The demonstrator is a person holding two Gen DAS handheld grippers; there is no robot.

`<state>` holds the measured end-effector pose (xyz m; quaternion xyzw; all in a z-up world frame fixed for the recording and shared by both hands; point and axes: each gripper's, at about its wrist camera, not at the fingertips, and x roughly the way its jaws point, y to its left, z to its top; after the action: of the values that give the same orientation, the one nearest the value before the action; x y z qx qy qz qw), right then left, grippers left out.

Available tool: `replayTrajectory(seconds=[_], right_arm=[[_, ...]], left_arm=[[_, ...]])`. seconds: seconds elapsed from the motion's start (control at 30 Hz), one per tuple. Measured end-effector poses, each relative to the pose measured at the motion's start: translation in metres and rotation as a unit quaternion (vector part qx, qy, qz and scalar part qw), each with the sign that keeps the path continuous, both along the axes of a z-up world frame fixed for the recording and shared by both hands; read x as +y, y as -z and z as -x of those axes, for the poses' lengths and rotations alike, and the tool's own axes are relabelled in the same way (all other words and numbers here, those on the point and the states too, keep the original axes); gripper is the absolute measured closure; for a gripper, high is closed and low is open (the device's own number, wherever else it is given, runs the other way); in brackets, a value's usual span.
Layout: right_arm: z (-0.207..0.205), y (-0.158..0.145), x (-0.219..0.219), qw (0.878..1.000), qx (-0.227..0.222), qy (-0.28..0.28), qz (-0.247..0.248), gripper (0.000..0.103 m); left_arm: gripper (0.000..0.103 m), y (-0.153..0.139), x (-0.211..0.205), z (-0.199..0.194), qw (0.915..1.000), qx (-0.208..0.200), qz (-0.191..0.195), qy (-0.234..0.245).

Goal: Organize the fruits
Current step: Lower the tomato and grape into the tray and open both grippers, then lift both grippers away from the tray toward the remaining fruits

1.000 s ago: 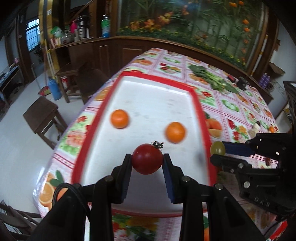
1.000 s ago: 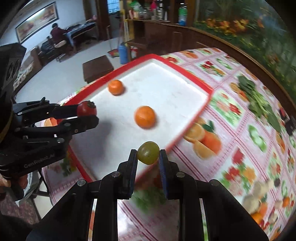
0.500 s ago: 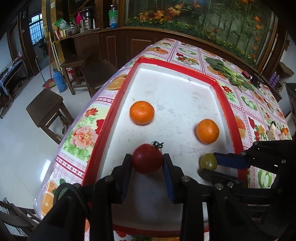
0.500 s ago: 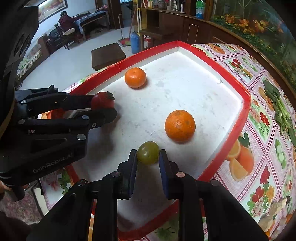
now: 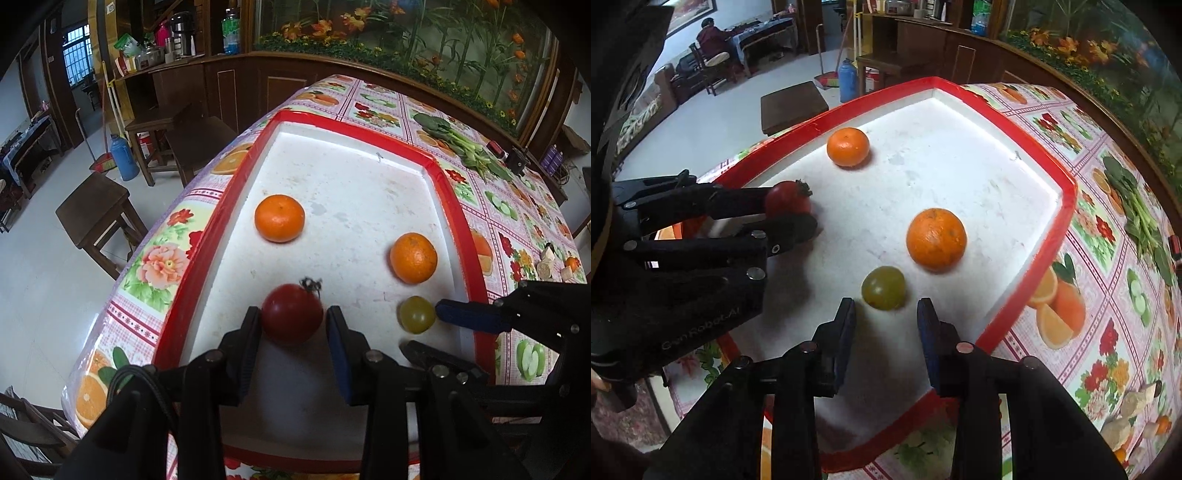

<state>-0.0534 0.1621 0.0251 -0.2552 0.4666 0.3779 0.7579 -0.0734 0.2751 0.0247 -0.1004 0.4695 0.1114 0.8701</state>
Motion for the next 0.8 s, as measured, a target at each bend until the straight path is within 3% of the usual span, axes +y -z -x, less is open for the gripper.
replayTrajectory(seconds=[0.2, 0.33, 0.8], right_arm=[[0.005, -0.005, -0.01, 1.0, -0.006, 0.013, 0.002, 0.071], [0.01, -0.011, -0.018, 1.0, -0.008, 0.02, -0.005, 0.069], [0.019, -0.029, -0.051, 0.999, -0.017, 0.039, -0.023, 0.059]], left_arm=[[0.056, -0.004, -0.004, 0.004, 1.0, -0.004, -0.004, -0.007], [0.045, -0.008, -0.007, 0.008, 0.9999, -0.008, -0.007, -0.013], [0.038, -0.022, -0.032, 0.013, 0.9997, -0.017, -0.017, -0.008]])
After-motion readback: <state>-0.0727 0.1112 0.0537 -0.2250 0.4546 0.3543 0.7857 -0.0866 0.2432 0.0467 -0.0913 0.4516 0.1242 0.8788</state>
